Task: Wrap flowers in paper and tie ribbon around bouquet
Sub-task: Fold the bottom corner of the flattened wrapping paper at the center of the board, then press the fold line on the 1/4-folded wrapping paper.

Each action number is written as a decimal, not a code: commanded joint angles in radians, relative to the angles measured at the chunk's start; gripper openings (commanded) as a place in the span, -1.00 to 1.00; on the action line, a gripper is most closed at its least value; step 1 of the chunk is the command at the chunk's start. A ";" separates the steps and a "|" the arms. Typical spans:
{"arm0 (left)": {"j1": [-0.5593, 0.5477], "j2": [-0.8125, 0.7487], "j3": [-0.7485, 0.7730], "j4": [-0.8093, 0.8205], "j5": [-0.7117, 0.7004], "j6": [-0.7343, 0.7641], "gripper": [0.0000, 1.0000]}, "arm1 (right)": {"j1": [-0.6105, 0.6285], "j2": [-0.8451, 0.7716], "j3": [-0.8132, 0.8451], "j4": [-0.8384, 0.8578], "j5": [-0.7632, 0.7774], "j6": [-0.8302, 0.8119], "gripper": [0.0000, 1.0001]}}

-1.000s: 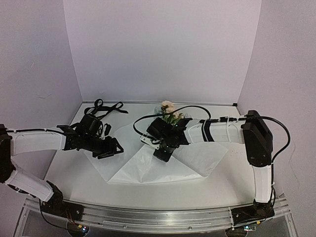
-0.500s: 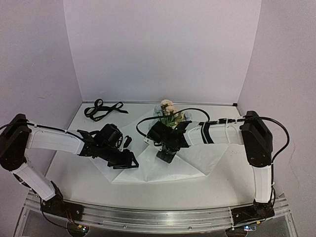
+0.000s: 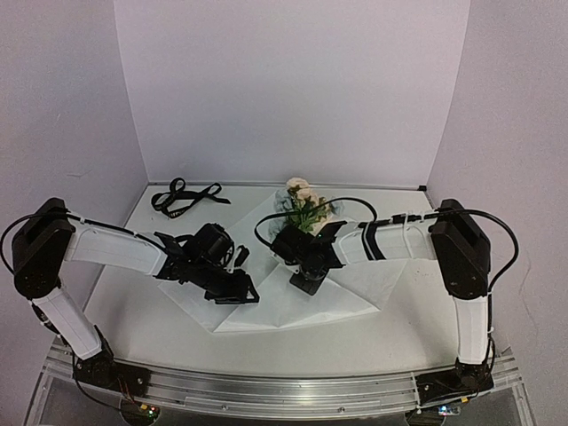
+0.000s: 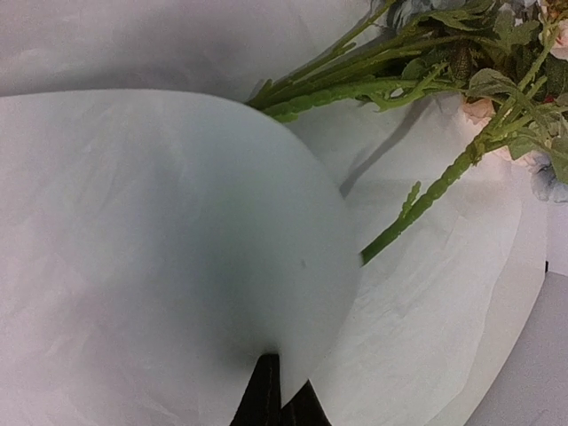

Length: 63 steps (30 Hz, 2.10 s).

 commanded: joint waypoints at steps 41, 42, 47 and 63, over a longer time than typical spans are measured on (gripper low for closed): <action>-0.011 0.145 0.099 0.035 -0.014 0.035 -0.23 | -0.006 -0.297 -0.402 0.049 -0.260 0.703 -0.76; -0.011 0.145 0.099 0.035 -0.014 0.035 -0.23 | -0.005 -0.294 -0.413 0.056 -0.242 0.715 -0.77; -0.011 0.144 0.099 0.031 -0.009 0.045 -0.23 | 0.001 -0.304 -0.473 0.061 -0.122 0.800 -0.78; -0.015 0.083 0.132 -0.003 0.004 0.132 -0.23 | 0.104 -0.400 -0.569 0.021 0.152 1.093 -0.81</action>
